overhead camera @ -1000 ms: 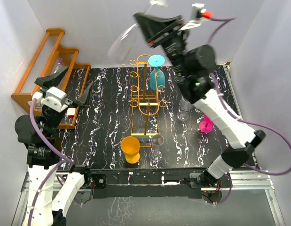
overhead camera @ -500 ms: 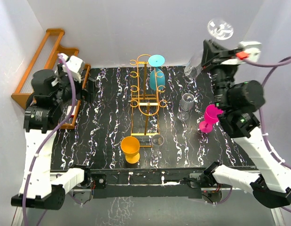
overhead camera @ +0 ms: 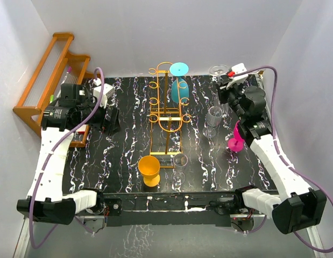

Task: Place the wine glass upside down on the wine glass rack

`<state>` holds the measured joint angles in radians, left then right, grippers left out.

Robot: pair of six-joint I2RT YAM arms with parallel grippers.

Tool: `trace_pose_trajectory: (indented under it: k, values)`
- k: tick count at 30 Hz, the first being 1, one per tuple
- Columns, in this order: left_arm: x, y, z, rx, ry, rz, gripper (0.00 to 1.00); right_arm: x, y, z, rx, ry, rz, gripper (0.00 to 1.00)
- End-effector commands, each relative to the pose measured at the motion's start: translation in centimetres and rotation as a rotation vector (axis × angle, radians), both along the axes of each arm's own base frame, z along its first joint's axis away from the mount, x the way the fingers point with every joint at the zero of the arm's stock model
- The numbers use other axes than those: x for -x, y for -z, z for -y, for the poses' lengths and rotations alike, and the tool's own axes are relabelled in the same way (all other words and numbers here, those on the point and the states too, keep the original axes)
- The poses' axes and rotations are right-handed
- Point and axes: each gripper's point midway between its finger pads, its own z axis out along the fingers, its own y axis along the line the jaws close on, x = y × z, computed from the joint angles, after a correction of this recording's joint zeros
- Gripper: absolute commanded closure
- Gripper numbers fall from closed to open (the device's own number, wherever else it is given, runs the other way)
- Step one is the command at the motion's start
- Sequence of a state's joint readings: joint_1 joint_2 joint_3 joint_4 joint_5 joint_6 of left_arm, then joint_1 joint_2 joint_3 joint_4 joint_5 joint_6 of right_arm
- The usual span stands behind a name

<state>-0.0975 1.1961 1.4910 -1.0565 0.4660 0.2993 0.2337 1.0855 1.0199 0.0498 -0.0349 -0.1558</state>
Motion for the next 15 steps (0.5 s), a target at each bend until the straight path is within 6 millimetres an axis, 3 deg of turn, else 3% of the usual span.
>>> trace_pose_trajectory:
  k: [1, 7, 15]
  values:
    - [2.9, 1.3, 0.9, 0.043, 0.075, -0.106, 0.03, 1.4, -4.1, -5.6, 0.023, -0.341, 0.175, 0.92]
    - [6.1, 1.8, 2.7, 0.128, 0.247, -0.295, 0.03, 1.0, -2.5, -8.4, -0.002, -0.497, 0.147, 0.92]
    - [6.7, 2.5, 2.9, 0.148, 0.236, -0.296, 0.03, 1.2, -1.4, -10.3, -0.021, -0.613, 0.142, 0.92]
